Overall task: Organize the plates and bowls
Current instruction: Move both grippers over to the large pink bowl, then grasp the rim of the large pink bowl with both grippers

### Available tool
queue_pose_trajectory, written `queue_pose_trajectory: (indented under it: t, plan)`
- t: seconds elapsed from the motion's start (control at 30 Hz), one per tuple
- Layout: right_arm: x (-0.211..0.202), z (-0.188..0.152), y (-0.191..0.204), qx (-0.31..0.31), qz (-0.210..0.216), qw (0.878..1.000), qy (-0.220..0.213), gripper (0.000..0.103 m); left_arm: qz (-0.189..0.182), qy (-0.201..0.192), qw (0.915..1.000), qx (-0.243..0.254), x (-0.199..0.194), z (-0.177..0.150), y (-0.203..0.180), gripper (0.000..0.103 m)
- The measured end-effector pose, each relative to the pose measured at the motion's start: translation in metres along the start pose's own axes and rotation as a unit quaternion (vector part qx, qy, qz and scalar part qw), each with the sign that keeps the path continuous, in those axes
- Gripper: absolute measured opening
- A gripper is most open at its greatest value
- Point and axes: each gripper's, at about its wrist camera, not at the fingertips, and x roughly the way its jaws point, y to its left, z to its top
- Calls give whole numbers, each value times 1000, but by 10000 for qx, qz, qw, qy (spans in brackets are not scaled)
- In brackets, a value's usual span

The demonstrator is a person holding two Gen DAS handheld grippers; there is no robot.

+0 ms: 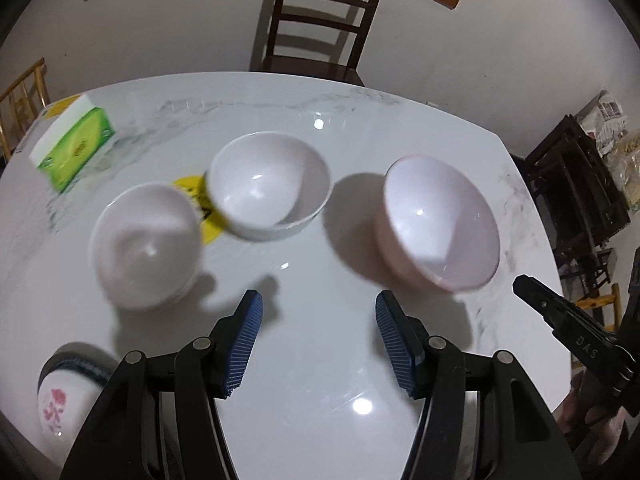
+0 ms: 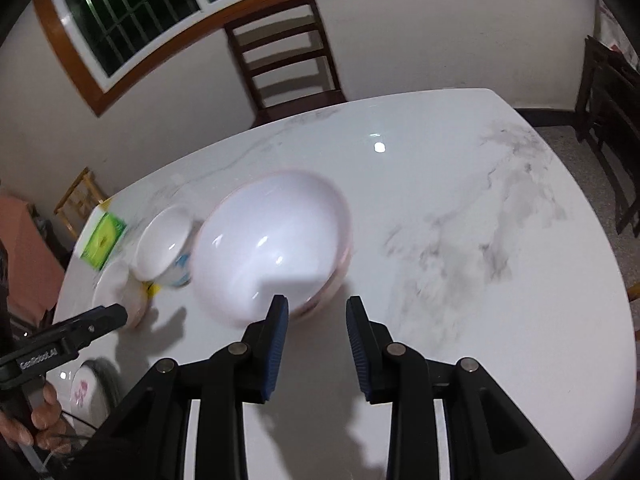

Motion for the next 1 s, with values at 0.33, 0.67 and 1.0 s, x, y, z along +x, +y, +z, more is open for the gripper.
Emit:
queue_pose_trajectory:
  t: [0.33, 0.67, 1.0]
  plan:
    - [46, 35, -15, 111, -214, 9992, 307, 31, -175, 417, 9983, -378, 50, 41, -21, 54]
    - [74, 36, -21, 133, -186, 9987, 464, 31, -123, 588, 9968, -528, 85, 47, -28, 45]
    - [80, 34, -18, 161, -36, 9988, 472, 15, -440, 587, 9958, -546, 93, 44, -31, 17]
